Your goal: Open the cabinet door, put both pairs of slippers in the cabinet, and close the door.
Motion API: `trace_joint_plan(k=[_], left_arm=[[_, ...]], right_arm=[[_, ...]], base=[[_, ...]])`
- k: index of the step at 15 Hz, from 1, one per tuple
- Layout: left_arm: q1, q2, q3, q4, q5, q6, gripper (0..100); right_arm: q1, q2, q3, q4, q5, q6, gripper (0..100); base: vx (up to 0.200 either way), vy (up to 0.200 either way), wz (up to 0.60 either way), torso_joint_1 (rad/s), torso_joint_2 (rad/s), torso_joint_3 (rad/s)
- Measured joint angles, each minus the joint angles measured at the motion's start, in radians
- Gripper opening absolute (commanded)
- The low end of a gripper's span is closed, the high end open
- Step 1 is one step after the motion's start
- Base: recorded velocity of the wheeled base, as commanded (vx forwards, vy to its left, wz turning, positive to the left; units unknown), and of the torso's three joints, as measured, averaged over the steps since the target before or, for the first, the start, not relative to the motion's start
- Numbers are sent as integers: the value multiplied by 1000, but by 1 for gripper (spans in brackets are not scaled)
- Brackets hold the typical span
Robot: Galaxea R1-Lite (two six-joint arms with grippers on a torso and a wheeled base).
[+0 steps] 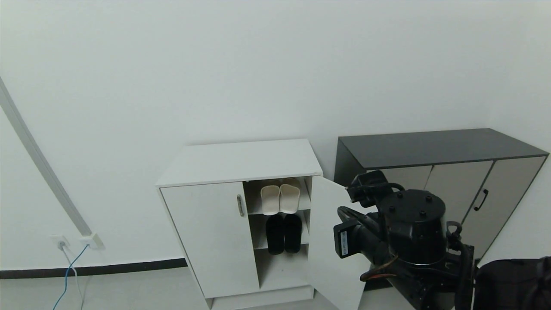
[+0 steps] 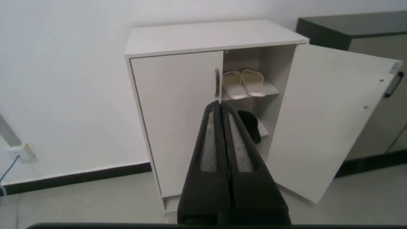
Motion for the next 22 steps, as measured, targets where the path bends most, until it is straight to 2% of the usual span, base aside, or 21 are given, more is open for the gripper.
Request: trace_joint_plan(k=[4, 5, 9, 16, 22], left_arm=[[0, 0, 0, 0, -1, 2, 0], [0, 0, 0, 0, -1, 3, 0], [0, 0, 0, 0, 0, 1, 0], [0, 0, 0, 0, 0, 0, 0], [0, 0, 0, 0, 1, 0, 0]], right_arm=[[-54, 21, -22, 10, 24, -1, 0], [-98, 30, -53, 24, 46, -5, 0], [-254, 113, -253, 138, 121, -14, 0], [-433, 344, -598, 284, 194, -8, 0], [-511, 493, -669, 290, 208, 0, 0]], base=[[0, 0, 0, 0, 0, 0], [0, 0, 0, 0, 0, 0], [0, 0, 0, 0, 0, 0], [0, 0, 0, 0, 0, 0], [0, 0, 0, 0, 0, 0]])
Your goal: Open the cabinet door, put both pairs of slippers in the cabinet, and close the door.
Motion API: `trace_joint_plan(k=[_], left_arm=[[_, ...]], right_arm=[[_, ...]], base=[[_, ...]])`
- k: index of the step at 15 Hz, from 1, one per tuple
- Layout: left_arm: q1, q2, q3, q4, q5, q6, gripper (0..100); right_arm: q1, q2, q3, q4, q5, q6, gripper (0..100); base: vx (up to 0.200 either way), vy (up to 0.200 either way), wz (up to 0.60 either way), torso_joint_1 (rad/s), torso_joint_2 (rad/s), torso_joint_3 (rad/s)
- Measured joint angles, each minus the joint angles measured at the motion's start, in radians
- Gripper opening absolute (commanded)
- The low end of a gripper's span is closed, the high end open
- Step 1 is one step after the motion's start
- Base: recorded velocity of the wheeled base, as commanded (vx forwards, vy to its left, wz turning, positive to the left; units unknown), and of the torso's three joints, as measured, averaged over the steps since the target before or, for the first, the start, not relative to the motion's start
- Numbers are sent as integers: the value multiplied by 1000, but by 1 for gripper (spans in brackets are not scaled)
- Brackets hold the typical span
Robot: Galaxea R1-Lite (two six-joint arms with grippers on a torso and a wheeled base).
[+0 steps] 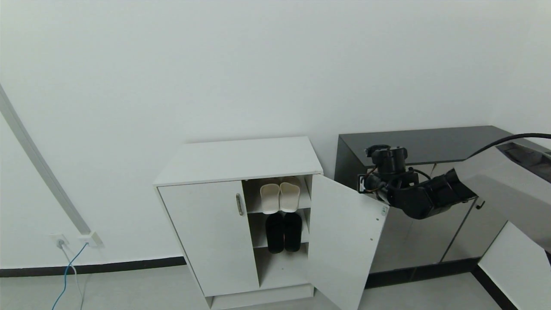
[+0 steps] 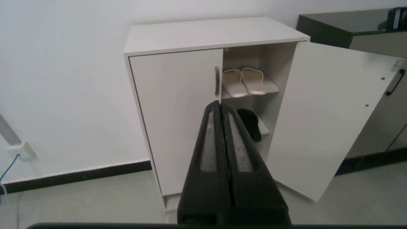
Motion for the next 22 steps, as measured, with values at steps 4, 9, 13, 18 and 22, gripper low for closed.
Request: trace_joint_plan(k=[4, 9, 13, 18, 22], left_arm=[[0, 0, 0, 0, 0, -2, 0], [0, 0, 0, 0, 1, -3, 0], [0, 0, 0, 0, 1, -3, 0], [0, 0, 0, 0, 1, -3, 0], [0, 0, 0, 0, 0, -3, 0]], right_arm=[[-5, 48, 0, -2, 0, 11, 0], [-4, 83, 0, -7, -1, 13, 0], [-4, 92, 1, -9, -1, 24, 0], [52, 47, 82, -17, -1, 36, 0], [145, -36, 203, -82, -1, 36, 0]], base=[[0, 0, 0, 0, 0, 0], [0, 0, 0, 0, 0, 0], [0, 0, 0, 0, 0, 0], [0, 0, 0, 0, 0, 0], [0, 0, 0, 0, 0, 0]])
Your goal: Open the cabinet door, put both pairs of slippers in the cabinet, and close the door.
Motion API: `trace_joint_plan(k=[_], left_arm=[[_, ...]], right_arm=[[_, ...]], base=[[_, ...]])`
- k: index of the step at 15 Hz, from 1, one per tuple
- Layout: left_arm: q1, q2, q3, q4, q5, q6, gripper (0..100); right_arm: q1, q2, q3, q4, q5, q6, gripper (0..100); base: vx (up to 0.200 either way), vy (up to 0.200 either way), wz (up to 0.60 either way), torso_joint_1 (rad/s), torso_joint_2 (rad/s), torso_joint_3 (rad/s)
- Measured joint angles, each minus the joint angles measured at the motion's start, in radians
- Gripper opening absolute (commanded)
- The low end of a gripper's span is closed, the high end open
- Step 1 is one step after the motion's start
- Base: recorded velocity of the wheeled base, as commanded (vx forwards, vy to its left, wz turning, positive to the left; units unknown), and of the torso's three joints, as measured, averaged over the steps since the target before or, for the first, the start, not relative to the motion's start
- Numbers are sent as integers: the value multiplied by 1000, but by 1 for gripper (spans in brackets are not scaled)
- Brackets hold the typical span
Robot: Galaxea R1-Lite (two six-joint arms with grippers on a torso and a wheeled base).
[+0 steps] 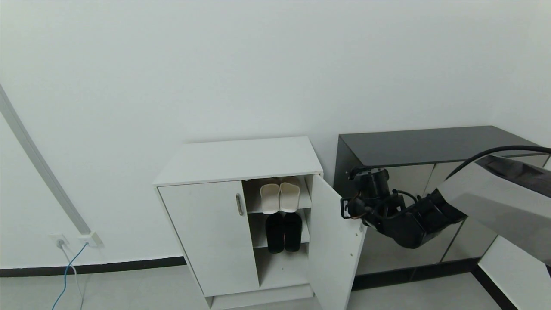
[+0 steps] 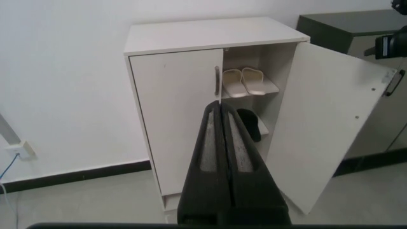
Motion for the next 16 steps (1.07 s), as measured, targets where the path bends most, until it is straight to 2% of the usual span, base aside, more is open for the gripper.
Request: trace_joint_plan(k=[3, 11, 14, 16], left_arm=[[0, 0, 0, 0, 0, -1, 0], [0, 0, 0, 0, 1, -2, 0], [0, 0, 0, 0, 1, -2, 0], [0, 0, 0, 0, 1, -3, 0]], right_arm=[[61, -66, 76, -7, 0, 30, 0], [110, -149, 203, -79, 15, 8, 0], [122, -154, 219, -80, 20, 5, 0], [124, -154, 227, -81, 44, 5, 0]], base=[[0, 0, 0, 0, 0, 0], [0, 0, 0, 0, 0, 0], [0, 0, 600, 1, 2, -1], [0, 0, 0, 0, 0, 0]])
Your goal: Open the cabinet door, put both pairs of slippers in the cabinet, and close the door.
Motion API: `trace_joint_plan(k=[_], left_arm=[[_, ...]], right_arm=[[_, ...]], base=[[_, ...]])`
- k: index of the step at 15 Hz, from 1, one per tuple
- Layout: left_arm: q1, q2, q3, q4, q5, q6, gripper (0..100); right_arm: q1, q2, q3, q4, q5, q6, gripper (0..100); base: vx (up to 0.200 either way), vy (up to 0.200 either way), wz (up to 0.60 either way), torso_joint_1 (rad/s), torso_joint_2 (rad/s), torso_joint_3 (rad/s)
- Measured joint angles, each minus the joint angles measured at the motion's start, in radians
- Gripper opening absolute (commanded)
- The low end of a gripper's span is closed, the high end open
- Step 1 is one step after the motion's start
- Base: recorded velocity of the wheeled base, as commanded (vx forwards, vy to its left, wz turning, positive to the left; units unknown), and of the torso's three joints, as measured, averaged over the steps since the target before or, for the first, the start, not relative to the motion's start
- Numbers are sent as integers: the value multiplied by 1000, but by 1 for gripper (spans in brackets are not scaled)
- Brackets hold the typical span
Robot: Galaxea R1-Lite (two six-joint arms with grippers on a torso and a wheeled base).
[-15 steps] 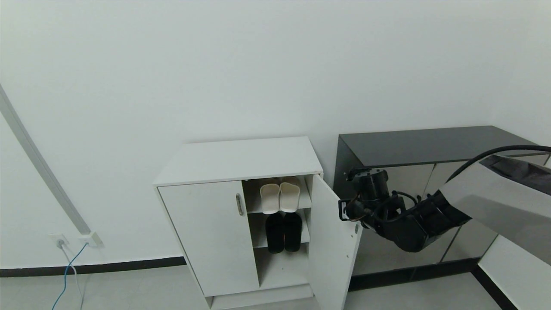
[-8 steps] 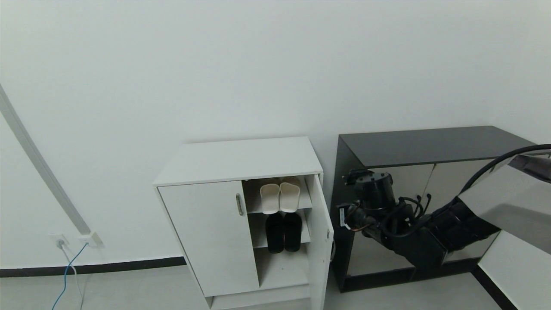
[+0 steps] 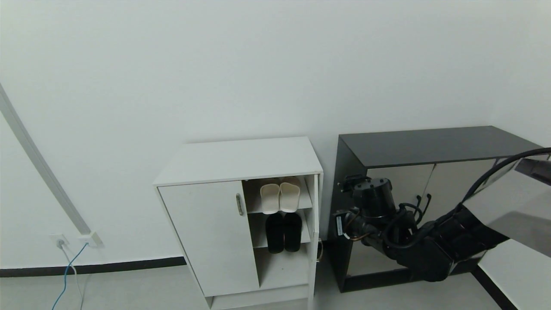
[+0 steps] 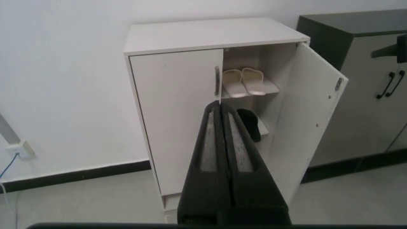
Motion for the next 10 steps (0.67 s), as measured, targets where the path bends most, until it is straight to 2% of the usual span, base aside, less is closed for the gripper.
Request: trace_joint_plan(k=[10], left_arm=[[0, 0, 0, 0, 0, 0, 0]], right_arm=[[-26, 36, 18, -22, 1, -47, 0]], base=[[0, 0, 0, 0, 0, 0]])
